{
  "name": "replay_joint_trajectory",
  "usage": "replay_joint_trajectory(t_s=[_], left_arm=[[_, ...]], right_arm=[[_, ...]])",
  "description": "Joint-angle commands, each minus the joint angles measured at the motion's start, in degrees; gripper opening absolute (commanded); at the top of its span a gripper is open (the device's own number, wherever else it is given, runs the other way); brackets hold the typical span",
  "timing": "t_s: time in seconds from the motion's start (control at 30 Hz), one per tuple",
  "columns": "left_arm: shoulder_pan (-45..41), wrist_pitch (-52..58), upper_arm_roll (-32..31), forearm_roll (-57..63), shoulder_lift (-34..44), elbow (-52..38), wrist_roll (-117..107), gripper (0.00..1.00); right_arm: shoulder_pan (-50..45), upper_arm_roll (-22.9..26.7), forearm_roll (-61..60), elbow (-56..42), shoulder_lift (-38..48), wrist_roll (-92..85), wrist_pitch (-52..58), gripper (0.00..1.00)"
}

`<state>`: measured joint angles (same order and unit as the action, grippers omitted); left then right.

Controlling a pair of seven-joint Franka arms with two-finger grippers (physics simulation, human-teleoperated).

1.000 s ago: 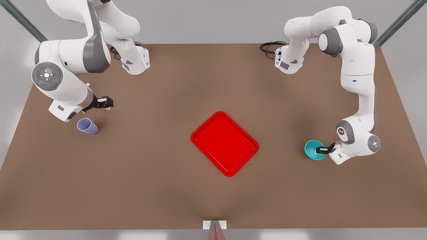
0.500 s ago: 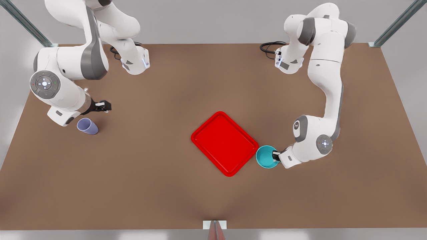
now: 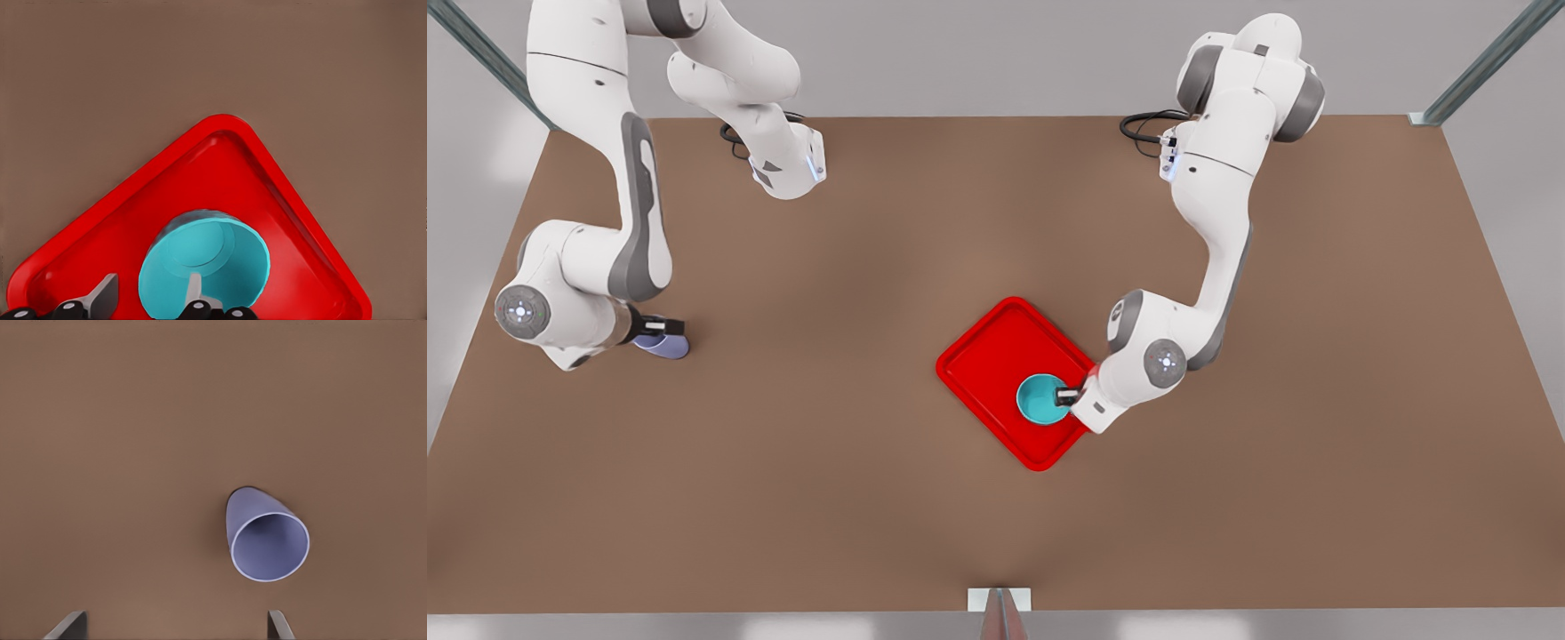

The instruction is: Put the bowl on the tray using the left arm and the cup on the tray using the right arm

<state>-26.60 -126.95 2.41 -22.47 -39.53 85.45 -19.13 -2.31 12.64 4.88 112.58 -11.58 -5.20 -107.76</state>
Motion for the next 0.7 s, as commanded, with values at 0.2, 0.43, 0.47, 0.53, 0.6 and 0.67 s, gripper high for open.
replay_joint_trajectory(t_s=[0.2,0.43,0.47,0.53,0.6,0.67], left_arm=[[12.01,50.22,12.18,14.56,11.05,-20.93,16.32,1.00],[12.54,51.01,12.70,14.56,11.23,-21.46,17.90,1.00],[12.54,51.72,12.79,14.56,11.23,-22.08,17.81,1.00],[12.45,52.95,12.79,14.65,11.67,-22.08,18.25,1.00],[12.45,53.04,12.79,14.65,11.58,-22.08,18.25,1.00],[12.45,53.04,12.79,14.65,11.67,-22.08,18.25,1.00]], right_arm=[[-0.24,4.50,-6.55,11.34,-1.34,-13.78,-30.05,1.00],[-0.15,4.85,-6.55,15.03,-1.78,-13.70,-30.05,1.00],[-0.15,4.85,-6.55,16.09,-1.43,-13.78,-29.96,1.00],[0.02,4.85,-6.55,16.97,-0.37,-14.40,-29.43,1.00],[0.02,5.12,-6.55,17.14,-0.37,-15.10,-29.35,1.00],[0.11,5.29,-6.55,17.32,-0.37,-15.28,-29.26,1.00]])
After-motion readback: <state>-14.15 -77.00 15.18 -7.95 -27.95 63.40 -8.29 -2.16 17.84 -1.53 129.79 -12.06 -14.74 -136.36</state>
